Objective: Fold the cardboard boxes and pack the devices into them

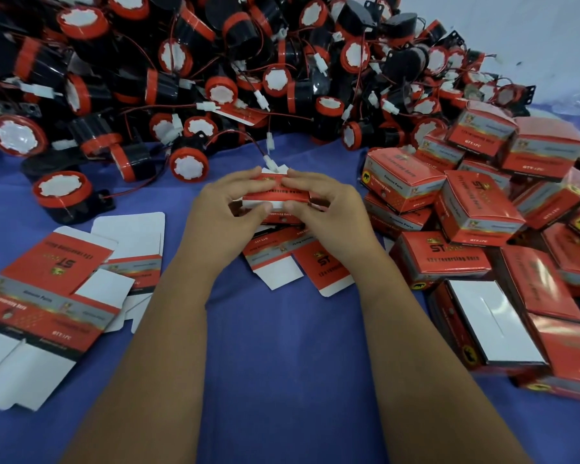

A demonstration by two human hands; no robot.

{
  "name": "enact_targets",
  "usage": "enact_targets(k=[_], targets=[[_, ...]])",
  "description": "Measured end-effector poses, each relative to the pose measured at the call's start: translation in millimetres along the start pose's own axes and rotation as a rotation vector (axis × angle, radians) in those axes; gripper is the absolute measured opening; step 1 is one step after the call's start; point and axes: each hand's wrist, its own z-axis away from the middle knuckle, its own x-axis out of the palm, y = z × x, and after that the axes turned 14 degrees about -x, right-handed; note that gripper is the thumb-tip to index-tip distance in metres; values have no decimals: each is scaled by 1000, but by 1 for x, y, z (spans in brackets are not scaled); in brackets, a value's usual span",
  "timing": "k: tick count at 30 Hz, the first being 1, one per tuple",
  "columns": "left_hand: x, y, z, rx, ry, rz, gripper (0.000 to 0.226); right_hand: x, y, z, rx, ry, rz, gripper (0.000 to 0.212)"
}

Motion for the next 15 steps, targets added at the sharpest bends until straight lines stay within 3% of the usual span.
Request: enact_targets(k=[6, 11, 15], targets=[[5, 6, 0, -27, 37, 78, 27, 2, -1, -2, -12, 68, 41, 26], [6, 6, 1, -28, 53, 242, 24, 5, -4, -2, 7, 90, -91, 15], [8, 5, 4, -40, 41, 232, 14, 2, -4, 0, 44, 96, -181, 21]])
